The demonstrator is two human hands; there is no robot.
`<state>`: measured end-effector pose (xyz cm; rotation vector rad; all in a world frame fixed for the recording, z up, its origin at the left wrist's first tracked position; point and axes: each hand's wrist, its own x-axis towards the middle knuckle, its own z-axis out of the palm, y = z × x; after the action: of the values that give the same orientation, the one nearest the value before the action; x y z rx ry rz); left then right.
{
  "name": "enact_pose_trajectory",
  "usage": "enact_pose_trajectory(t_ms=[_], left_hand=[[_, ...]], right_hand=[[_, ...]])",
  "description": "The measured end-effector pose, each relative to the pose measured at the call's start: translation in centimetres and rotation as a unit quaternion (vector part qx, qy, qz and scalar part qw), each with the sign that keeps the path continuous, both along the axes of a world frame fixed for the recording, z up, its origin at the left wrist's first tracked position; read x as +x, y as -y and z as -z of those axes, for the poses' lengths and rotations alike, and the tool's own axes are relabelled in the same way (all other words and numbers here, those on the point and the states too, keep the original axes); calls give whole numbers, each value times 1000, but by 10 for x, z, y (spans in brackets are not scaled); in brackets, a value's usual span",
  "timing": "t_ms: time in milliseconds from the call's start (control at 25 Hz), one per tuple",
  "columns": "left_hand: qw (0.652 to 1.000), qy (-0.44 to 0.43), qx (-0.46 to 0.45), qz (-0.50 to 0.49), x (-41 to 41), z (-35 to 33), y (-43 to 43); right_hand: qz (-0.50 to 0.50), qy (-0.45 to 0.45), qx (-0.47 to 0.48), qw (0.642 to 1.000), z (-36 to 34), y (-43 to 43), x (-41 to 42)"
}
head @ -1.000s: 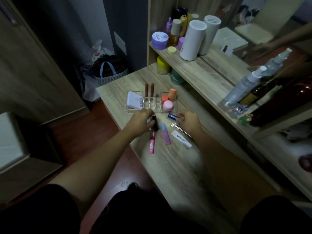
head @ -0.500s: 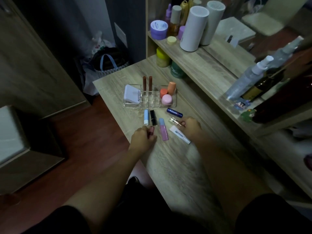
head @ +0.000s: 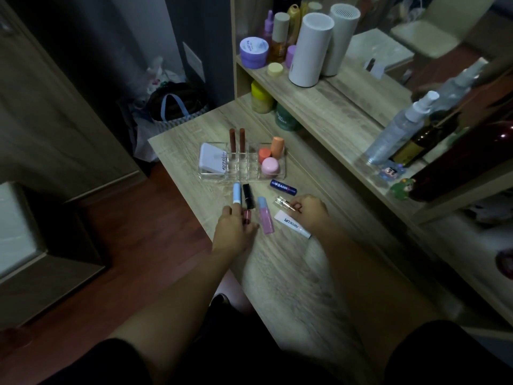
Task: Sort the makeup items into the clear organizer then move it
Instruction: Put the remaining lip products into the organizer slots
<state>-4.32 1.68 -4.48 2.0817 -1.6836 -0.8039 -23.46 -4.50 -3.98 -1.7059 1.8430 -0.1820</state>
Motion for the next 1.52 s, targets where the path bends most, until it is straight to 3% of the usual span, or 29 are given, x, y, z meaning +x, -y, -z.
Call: enact_pose_trajectory(t_ms=[160, 320, 560, 800, 1000, 1200, 1320, 1520], left_hand=[[995, 16, -72, 64, -8, -5, 5], [991, 46, -30, 119, -27, -11, 17], [1000, -13, 20, 10, -50, -15, 19], [964, -246, 33, -97, -22, -37, 31], [897, -426, 74, -91, 32, -58, 67], [920, -383, 9, -81, 70, -65, 104], [959, -276, -56, -40, 76, -64, 121], [982, -158, -96, 24, 70, -58, 136]], right_hand=[[-3, 3, -15, 1000, -1, 1, 0], [-7, 26, -52, 998, -5, 2, -4], [13, 85, -100, 991, -15, 4, -14], [91, 269, -83, 955, -34, 20, 7], [79, 369, -87, 922, -60, 45, 41], [99, 408, -89, 903, -70, 67, 70], [125, 394, -109, 904, -65, 84, 81], [137, 360, -121, 915, -52, 97, 91]])
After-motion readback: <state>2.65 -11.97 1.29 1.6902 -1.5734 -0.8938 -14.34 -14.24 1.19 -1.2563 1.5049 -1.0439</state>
